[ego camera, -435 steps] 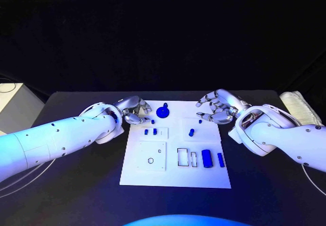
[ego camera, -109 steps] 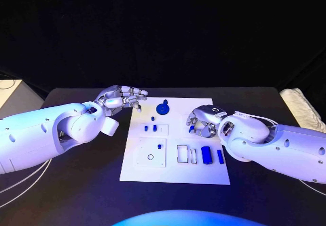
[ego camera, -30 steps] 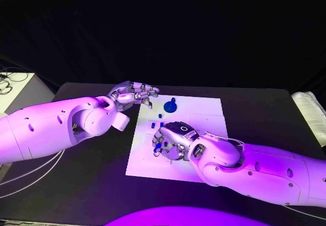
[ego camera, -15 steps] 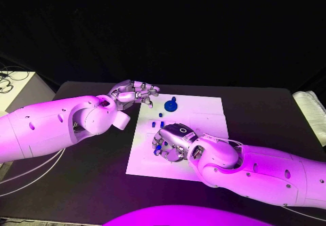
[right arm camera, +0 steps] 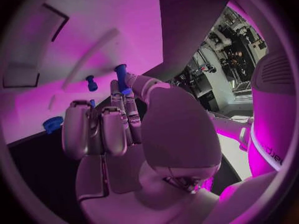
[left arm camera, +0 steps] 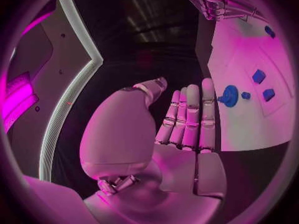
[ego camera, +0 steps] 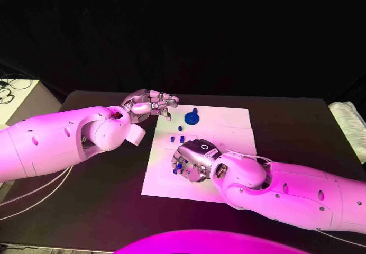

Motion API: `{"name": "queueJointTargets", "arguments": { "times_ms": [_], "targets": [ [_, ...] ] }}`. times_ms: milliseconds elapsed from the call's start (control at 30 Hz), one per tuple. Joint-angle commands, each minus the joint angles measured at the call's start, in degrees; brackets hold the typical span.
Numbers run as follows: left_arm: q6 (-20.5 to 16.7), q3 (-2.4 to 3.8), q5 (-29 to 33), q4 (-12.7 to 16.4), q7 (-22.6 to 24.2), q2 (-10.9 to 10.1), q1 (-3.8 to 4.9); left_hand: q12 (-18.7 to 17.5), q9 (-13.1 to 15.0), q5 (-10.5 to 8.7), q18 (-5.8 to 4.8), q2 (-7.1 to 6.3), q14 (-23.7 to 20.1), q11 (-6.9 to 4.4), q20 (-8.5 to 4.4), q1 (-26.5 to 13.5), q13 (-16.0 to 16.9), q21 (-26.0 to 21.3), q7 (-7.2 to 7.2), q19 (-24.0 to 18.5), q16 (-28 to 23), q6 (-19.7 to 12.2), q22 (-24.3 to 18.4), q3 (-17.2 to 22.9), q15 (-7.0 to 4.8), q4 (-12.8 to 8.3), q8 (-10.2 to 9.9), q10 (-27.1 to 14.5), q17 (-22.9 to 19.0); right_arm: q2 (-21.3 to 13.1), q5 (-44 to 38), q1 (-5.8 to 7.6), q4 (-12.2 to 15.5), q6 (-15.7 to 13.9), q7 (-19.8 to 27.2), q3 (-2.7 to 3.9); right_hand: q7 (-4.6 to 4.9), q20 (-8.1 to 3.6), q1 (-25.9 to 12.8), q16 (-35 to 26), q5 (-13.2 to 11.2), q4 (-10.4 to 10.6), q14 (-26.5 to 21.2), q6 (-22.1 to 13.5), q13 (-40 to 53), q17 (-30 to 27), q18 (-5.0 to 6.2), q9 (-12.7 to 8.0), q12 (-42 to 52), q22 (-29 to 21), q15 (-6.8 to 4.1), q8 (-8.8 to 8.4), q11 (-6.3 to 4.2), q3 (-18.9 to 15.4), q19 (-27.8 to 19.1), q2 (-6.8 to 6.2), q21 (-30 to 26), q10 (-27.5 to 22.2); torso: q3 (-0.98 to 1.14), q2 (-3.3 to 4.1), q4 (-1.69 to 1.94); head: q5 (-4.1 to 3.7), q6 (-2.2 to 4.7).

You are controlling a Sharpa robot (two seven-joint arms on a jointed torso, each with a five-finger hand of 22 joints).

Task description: Assemble the parts on the task board

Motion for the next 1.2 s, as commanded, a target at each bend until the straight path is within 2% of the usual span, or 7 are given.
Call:
{"name": "queueJointTargets", "arguments": {
  "times_ms": [33, 367, 600, 667, 967, 1100, 1200],
  "targets": [
    [1.00, 0.05, 0.14, 0.14, 0.20, -0.01, 0.06, 0.07, -0.05, -0.35, 0.80, 0.14, 0.17, 0.06, 0.07, -0.26, -0.06, -0.20, -0.08, 0.51, -0.40, -0.32, -0.04, 0.06, 0.06, 0.25, 0.18, -0.27, 0.05, 0.15, -2.65, -0.23, -0.05, 1.77, -2.59, -0.11, 0.37, -0.43, -0.22, 0.13, 0.27, -4.78, 1.87, 0.02, 2.72, 0.01, -0.87, 0.07, 0.40, 7.90, -0.21, 0.23, -3.34, 4.40, 2.23, 0.56, 0.06, 3.63, -0.01, 0.04, 0.02, -0.02, 0.02],
    [0.99, 0.05, 0.14, 0.24, 0.13, -0.08, 0.07, 0.10, -0.07, -0.34, 0.80, 0.19, 0.17, 0.06, 0.07, -0.20, -0.06, -0.30, -0.08, 0.59, -0.42, -0.36, -0.13, -0.06, 0.06, 0.35, 0.23, -0.31, 0.10, 1.09, -3.07, -0.62, -0.23, 0.99, -2.57, -0.26, 0.49, -0.25, -2.36, -0.26, 0.10, -5.59, 1.67, -0.47, 3.01, -0.61, -0.75, 0.38, -0.31, 7.72, -0.04, 0.29, -3.20, 3.58, 1.97, -0.04, -0.65, 3.10, -0.09, 0.00, -0.08, 0.00, 0.00],
    [1.01, 0.05, 0.14, 0.24, 0.08, -0.07, 0.07, 0.10, -0.07, -0.34, 0.80, 0.19, 0.17, 0.06, 0.07, -0.20, -0.06, -0.30, -0.08, 0.59, -0.42, -0.36, -0.13, -0.06, 0.06, 0.35, 0.23, -0.31, 0.10, 1.43, -1.87, -0.72, -0.46, -0.13, -0.64, -0.41, 1.41, 0.87, -7.58, -1.01, 0.05, -4.54, 1.20, -4.86, 1.90, -2.06, 0.05, -0.36, -2.26, 5.66, 1.41, -1.95, -1.49, 0.14, 0.52, -3.84, -5.76, -3.05, -0.03, -0.04, -0.03, -0.06, 0.01],
    [0.98, 0.05, 0.14, 0.24, 0.06, -0.08, 0.07, 0.10, -0.07, -0.34, 0.80, 0.19, 0.17, 0.06, 0.07, -0.20, -0.06, -0.30, -0.08, 0.59, -0.42, -0.36, -0.13, -0.06, 0.06, 0.35, 0.23, -0.31, 0.10, 1.46, -1.59, -0.73, -0.50, -0.38, -0.26, -0.44, 1.49, 1.15, -7.83, -1.52, 0.06, -4.63, 0.80, -5.54, 1.51, -2.99, 0.37, -0.50, -2.16, 4.93, 1.66, -2.36, -1.24, -0.83, 0.05, -4.23, -7.52, -4.88, -0.03, -0.07, -0.01, -0.06, -0.02],
    [1.00, 0.05, 0.14, 0.25, -0.05, -0.18, 0.08, 0.12, -0.09, -0.34, 0.80, 0.26, 0.17, 0.06, 0.07, -0.20, -0.06, -0.36, -0.08, 0.63, -0.43, -0.37, -0.18, -0.12, 0.06, 0.44, 0.27, -0.32, 0.12, 1.15, -0.68, -0.74, -0.60, -2.69, 0.56, -0.49, 1.82, 1.81, -6.61, -2.37, 1.85, -4.61, 0.09, -8.16, 0.25, -4.69, 1.09, -1.46, -0.95, 2.91, 2.18, -4.41, -0.59, -8.75, -0.69, -3.16, -11.92, -10.48, -0.02, -0.04, -0.04, -0.17, 0.13],
    [1.02, 0.05, 0.14, 0.25, -0.11, -0.20, 0.08, 0.12, -0.09, -0.34, 0.80, 0.26, 0.17, 0.06, 0.07, -0.20, -0.06, -0.36, -0.08, 0.63, -0.43, -0.37, -0.18, -0.12, 0.06, 0.44, 0.27, -0.32, 0.12, 0.82, -0.61, -0.75, -0.50, -3.94, 0.78, -0.50, 1.52, 2.15, -4.25, -2.74, 2.05, -3.50, -0.32, -9.11, -0.15, -5.59, 1.33, -2.17, 0.33, 2.00, 2.57, -5.56, -0.11, -15.03, -0.94, -1.46, -13.90, -13.56, -0.02, -0.02, -0.02, -0.16, 0.11],
    [1.05, 0.05, 0.14, 0.24, -0.15, -0.22, 0.08, 0.12, -0.09, -0.34, 0.80, 0.26, 0.17, 0.06, 0.07, -0.20, -0.06, -0.36, -0.08, 0.63, -0.43, -0.37, -0.18, -0.12, 0.06, 0.44, 0.27, -0.32, 0.12, 0.17, -0.40, -0.74, -0.18, -5.81, 1.25, -0.50, 1.56, 2.62, -1.10, -2.98, 2.36, -1.03, -0.74, -9.90, -0.14, -6.34, 1.58, -2.77, 1.15, 1.19, 3.12, -6.52, 0.55, -21.49, -1.23, -0.37, -15.72, -16.88, 0.01, -0.06, 0.00, -0.21, 0.20]
  ]
}}
